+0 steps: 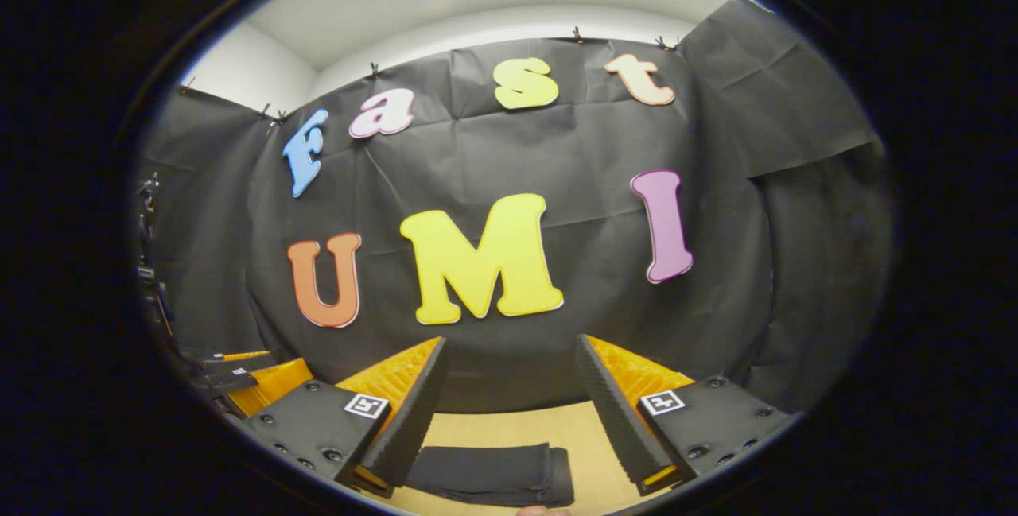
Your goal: Grasp the waist and the cuffs of the jeans and fold them to make the two legs overlap; first hold the waist and fold one-third of the jeans toward the cuffs, then hold the cuffs and fold the remaining one-third in the same direction to finish folding.
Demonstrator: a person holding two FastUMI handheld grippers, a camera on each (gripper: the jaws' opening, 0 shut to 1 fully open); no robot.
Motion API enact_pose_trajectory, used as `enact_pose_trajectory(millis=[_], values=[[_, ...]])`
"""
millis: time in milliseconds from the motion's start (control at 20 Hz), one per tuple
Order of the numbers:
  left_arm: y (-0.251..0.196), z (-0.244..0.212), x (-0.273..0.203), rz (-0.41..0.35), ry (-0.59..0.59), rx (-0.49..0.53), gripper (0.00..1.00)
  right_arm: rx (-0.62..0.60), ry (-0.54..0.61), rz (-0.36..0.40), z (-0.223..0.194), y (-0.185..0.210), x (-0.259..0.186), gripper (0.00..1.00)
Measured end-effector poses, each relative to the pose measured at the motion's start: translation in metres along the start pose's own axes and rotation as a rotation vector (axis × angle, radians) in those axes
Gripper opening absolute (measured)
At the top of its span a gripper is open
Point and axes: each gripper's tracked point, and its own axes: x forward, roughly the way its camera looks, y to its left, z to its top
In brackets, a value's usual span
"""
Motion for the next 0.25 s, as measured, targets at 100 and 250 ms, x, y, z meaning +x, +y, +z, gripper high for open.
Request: enact_pose_trajectory(millis=[100,250], values=[[0.001,0.002,-0.001,0.013,0.007,-0.014,0.97,-0.018,0.005,0.021,0.003,0.01,0.002,0.94],[0.001,0.005,-0.001,0.025,0.016,-0.035,0.97,-0.032,0.009,0.052,0.008,0.018,0.003,0.94]])
